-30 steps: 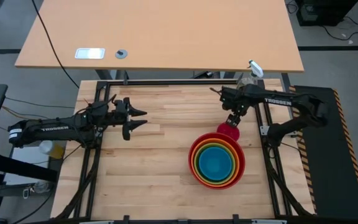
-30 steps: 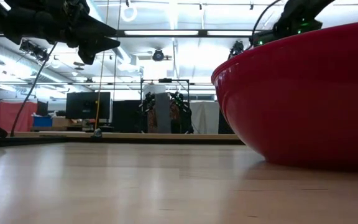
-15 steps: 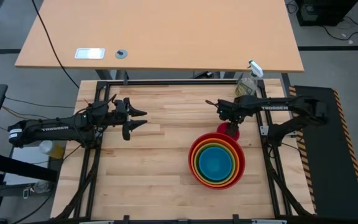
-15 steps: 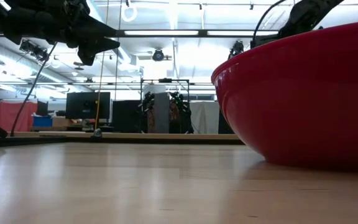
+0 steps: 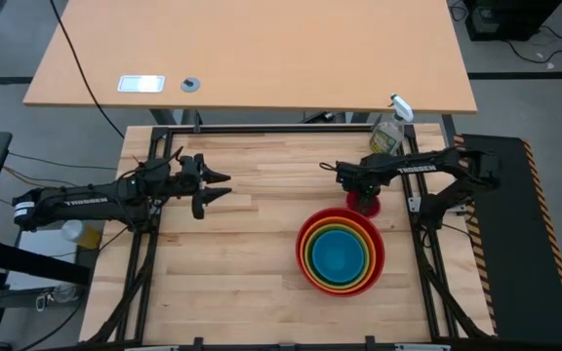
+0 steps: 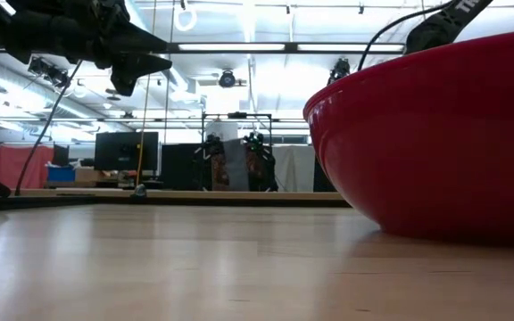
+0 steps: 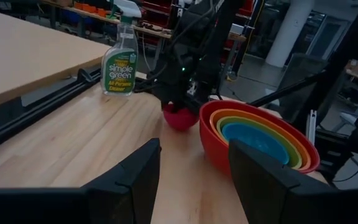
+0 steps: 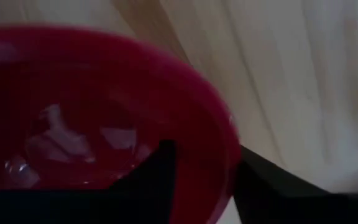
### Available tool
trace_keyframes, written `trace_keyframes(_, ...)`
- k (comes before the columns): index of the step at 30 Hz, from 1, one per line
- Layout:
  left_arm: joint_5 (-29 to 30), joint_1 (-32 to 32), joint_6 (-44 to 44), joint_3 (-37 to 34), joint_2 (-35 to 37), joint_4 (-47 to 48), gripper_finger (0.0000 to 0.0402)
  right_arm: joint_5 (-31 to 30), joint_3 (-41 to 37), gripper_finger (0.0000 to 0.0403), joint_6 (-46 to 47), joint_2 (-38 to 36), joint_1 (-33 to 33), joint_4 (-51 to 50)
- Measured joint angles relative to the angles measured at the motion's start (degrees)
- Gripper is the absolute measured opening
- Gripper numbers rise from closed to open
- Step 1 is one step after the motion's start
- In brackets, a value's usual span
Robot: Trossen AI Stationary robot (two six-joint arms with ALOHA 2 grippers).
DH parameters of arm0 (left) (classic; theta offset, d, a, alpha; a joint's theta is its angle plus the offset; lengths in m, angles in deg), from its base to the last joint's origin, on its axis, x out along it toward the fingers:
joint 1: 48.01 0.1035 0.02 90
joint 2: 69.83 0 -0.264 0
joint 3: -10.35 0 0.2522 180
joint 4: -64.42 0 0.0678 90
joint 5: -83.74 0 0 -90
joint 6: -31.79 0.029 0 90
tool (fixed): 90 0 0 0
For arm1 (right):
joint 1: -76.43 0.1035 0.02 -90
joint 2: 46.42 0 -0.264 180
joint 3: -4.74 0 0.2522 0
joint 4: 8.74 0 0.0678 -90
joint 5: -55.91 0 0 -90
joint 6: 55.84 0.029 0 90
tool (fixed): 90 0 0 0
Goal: Nest bowls inside each other
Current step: Stack the red bowl on top of the blue bowl
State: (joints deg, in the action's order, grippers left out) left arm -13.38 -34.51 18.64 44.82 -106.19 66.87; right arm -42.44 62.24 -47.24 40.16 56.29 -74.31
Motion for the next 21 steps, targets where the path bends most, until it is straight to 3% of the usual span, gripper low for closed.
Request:
trace_keyframes(5,0.0,0.0,-1.9,0.0,0.0,0.0,0.0192,-0.6,0.5,0.0064,-0.8,-1.1,0.1,-0.5)
trace_keyframes(10,0.0,0.0,-2.5,0.0,0.0,0.0,0.0192,0.4,2.6,0.0028,-1.3,-4.6,-0.1,-1.3)
trace_keyframes(21,0.0,-0.4,-1.0,0.0,0.0,-1.3,0.0192,-6.0,16.0,0.0022,2.4,-9.5,-2.6,-16.0)
